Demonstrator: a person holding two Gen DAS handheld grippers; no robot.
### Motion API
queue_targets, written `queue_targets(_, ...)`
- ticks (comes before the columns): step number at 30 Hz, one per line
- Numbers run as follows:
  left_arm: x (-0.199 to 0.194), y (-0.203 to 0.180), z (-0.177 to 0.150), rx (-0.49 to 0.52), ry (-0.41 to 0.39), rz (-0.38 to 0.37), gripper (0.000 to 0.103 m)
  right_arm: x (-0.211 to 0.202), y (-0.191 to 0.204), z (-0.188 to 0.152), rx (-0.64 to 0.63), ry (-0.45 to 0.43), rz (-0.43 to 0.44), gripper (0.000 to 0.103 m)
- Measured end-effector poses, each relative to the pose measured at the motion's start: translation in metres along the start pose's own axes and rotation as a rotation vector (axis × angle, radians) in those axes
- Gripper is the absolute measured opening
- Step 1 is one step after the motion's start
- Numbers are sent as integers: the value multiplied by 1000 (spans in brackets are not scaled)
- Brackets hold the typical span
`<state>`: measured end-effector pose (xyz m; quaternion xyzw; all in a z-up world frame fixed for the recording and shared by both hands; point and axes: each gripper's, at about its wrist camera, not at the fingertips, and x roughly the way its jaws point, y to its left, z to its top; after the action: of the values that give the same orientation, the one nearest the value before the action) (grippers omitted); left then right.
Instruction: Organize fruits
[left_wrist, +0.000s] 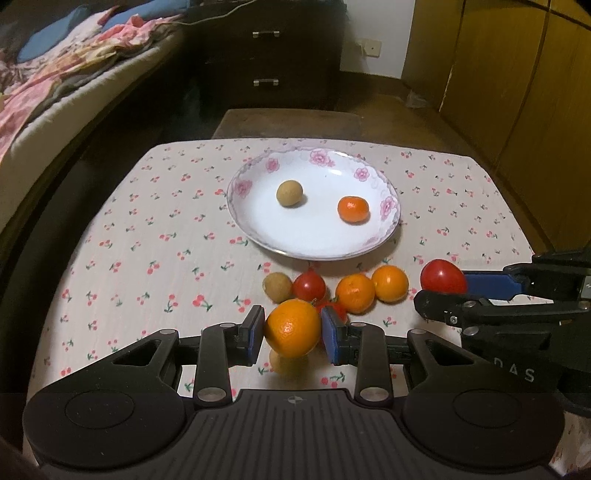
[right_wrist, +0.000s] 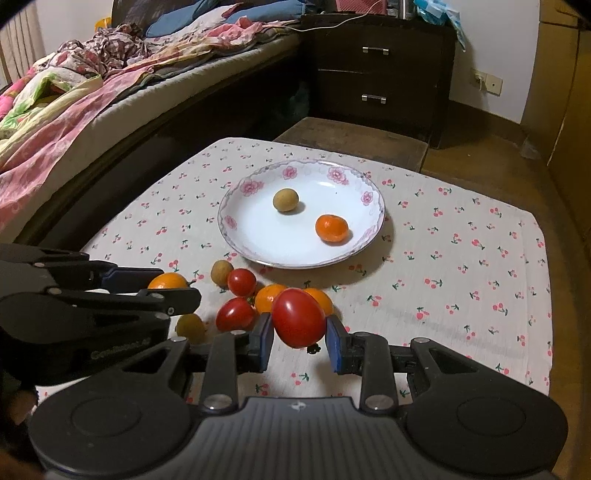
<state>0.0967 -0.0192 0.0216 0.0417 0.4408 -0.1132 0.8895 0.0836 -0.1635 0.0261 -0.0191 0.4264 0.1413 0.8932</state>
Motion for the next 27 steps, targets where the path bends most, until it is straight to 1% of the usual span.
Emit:
queue_targets(7,5,-2,9,4,-4,-3,41,3,-1,9,1,-11,-1,31)
queue_targets(15,19,-4,28,6,-8,-5,41,11,-8,24,22,-24,-2,31)
queue_targets(21,38,-3,48,-4,-10,0,41,27,-19,43,37,-32,-17,31)
queue_targets(27,62,-3,60,2,10,19,41,52,-33,54,74,-20,-9,31)
